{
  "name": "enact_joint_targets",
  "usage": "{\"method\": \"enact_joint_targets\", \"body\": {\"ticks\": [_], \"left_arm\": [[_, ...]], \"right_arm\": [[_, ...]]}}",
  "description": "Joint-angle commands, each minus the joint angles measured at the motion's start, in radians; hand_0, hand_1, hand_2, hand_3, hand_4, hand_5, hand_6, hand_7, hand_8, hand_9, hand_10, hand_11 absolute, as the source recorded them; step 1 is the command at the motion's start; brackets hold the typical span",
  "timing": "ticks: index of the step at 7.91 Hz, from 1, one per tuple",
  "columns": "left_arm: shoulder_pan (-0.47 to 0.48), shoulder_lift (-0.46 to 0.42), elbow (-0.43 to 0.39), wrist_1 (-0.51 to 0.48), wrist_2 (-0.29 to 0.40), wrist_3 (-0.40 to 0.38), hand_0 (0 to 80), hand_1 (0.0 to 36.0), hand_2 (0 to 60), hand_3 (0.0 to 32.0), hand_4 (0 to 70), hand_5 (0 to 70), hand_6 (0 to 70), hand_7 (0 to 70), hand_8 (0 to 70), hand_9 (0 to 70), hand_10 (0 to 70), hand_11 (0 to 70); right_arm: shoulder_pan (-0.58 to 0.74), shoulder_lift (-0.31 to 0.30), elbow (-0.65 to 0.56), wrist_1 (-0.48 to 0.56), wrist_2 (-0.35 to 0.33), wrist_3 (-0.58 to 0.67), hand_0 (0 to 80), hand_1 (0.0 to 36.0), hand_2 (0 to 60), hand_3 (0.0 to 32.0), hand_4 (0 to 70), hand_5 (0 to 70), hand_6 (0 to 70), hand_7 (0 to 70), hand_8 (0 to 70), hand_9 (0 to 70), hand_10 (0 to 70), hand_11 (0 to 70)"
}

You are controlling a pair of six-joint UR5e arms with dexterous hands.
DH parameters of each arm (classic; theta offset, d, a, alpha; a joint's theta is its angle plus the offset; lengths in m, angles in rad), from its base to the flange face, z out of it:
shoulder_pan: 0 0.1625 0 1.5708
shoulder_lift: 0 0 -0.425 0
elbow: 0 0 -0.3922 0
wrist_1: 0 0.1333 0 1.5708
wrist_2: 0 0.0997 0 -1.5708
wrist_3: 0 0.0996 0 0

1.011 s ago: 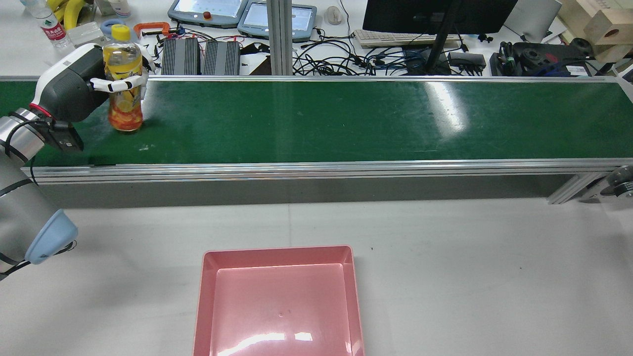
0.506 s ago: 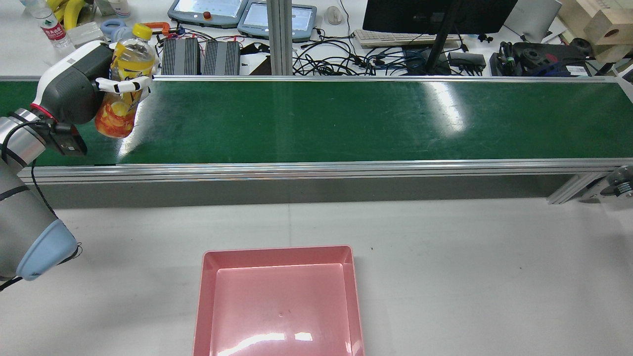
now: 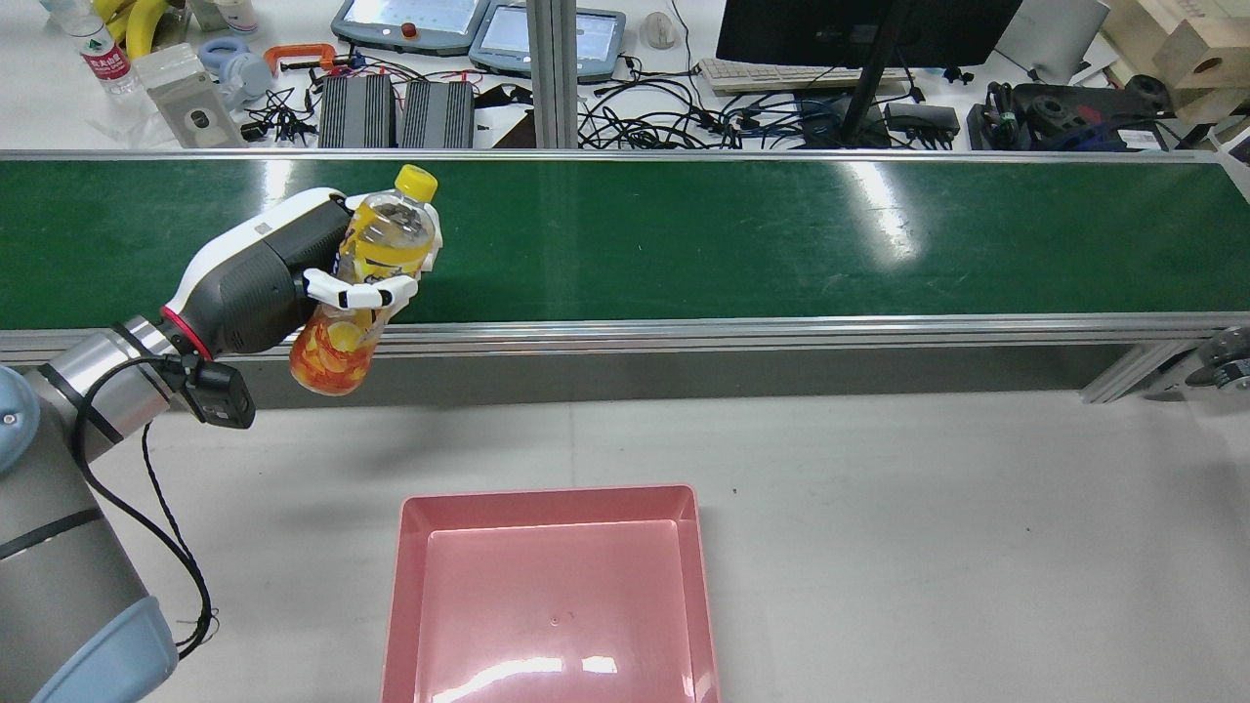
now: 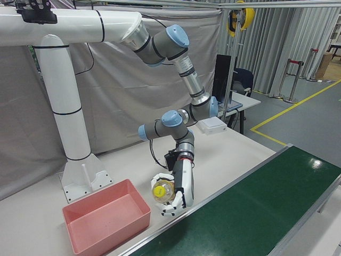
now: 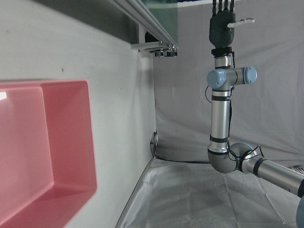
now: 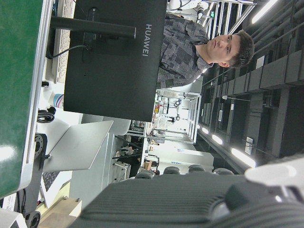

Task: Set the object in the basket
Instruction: 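Lift the bottle off the belt and carry it over the pink tray, then open the left hand to drop the bottle into the pink tray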

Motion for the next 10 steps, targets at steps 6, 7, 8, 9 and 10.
{"method": "enact_joint_targets", "body": {"ticks": [6, 7, 8, 9, 10], "left_arm": [[0.346, -0.122, -0.083, 0.159, 0.008, 0.168, 44.6, 8.2, 3.4, 0.0, 8.1, 11.5, 0.0, 5.6, 8.0, 12.5, 18.1, 27.3], [0.346, -0.122, -0.083, 0.157, 0.010, 0.168, 45.1, 7.0, 0.0, 0.0, 1.4, 6.9, 0.0, 2.8, 4.1, 7.5, 12.5, 19.2], [0.346, -0.121, -0.083, 0.159, 0.011, 0.167, 45.7, 6.3, 0.0, 0.0, 0.0, 2.6, 0.0, 1.2, 0.3, 1.9, 7.1, 11.6], [0.345, -0.119, -0.083, 0.164, 0.010, 0.167, 46.1, 6.0, 0.0, 0.0, 0.0, 1.8, 0.0, 0.8, 0.0, 0.6, 6.1, 10.2], [0.342, -0.119, -0.083, 0.164, 0.010, 0.167, 46.0, 6.2, 0.0, 0.0, 0.0, 1.5, 0.0, 0.4, 0.0, 0.3, 5.4, 9.2]], "right_arm": [[0.000, -0.001, 0.000, 0.000, 0.000, 0.000, 0.0, 0.0, 0.0, 0.0, 0.0, 0.0, 0.0, 0.0, 0.0, 0.0, 0.0, 0.0], [0.000, -0.001, 0.000, 0.000, 0.000, 0.000, 0.0, 0.0, 0.0, 0.0, 0.0, 0.0, 0.0, 0.0, 0.0, 0.0, 0.0, 0.0], [0.000, -0.001, 0.000, 0.000, 0.000, 0.000, 0.0, 0.0, 0.0, 0.0, 0.0, 0.0, 0.0, 0.0, 0.0, 0.0, 0.0, 0.0], [0.000, -0.001, 0.000, 0.000, 0.000, 0.000, 0.0, 0.0, 0.0, 0.0, 0.0, 0.0, 0.0, 0.0, 0.0, 0.0, 0.0, 0.0], [0.000, -0.001, 0.000, 0.000, 0.000, 0.000, 0.0, 0.0, 0.0, 0.0, 0.0, 0.0, 0.0, 0.0, 0.0, 0.0, 0.0, 0.0]]}}
